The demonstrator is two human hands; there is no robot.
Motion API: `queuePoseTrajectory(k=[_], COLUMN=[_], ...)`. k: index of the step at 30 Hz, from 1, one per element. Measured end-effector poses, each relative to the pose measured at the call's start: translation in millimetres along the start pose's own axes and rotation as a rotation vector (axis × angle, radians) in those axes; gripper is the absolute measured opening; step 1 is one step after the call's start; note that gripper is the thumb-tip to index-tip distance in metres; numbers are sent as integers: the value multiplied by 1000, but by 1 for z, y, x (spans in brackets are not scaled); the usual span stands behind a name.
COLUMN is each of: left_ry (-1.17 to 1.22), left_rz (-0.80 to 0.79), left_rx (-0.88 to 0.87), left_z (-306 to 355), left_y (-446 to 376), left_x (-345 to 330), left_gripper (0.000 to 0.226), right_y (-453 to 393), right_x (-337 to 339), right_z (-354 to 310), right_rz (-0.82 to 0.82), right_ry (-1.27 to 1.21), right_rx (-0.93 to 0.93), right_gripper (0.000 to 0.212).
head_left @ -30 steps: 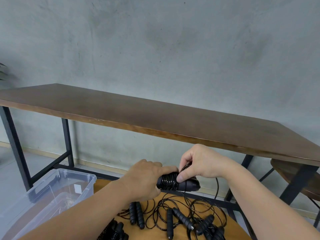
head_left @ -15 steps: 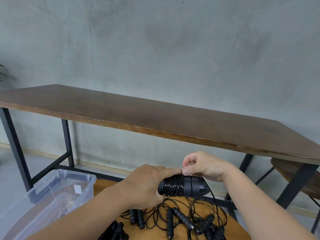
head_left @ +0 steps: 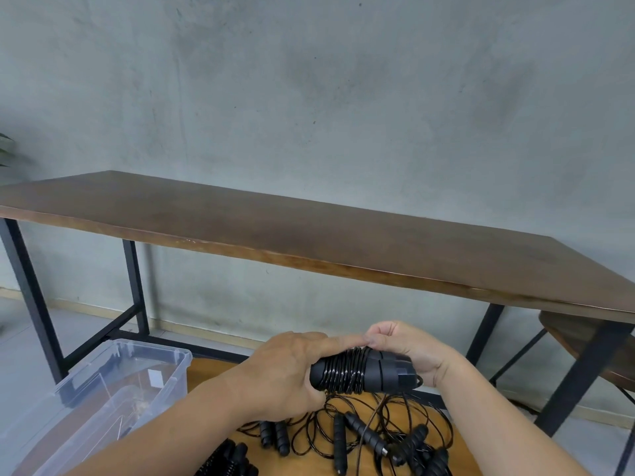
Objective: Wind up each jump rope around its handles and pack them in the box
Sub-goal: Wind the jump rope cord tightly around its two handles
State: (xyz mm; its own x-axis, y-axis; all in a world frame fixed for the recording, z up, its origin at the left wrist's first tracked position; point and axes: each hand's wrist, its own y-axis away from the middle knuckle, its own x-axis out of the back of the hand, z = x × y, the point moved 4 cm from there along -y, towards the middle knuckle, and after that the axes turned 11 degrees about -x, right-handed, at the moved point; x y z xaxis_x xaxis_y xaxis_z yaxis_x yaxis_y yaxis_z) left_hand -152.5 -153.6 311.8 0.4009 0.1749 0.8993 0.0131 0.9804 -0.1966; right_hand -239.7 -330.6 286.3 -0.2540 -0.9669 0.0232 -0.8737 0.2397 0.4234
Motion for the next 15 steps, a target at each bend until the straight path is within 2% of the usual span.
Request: queuePoseTrajectory(k=[4,9,11,15], left_ry=[102,181,204,145], left_rz=[83,189,214,252], left_rx=[10,68,101,131], left_z=[0,-6,-10,-15], left_y=[0,-5,-6,-11], left_x=[1,-1,-2,-3], left_gripper=[90,82,77,75], right_y=[-9,-11,-12,-13], right_x=[-7,-28,-34,-44], right_z=[20,30,32,37], right_rz=[-11,79,110,201], right_ry=[-215,-562,-568,-557], right_rx=[40,121,144,122], right_gripper=[34,16,11,19])
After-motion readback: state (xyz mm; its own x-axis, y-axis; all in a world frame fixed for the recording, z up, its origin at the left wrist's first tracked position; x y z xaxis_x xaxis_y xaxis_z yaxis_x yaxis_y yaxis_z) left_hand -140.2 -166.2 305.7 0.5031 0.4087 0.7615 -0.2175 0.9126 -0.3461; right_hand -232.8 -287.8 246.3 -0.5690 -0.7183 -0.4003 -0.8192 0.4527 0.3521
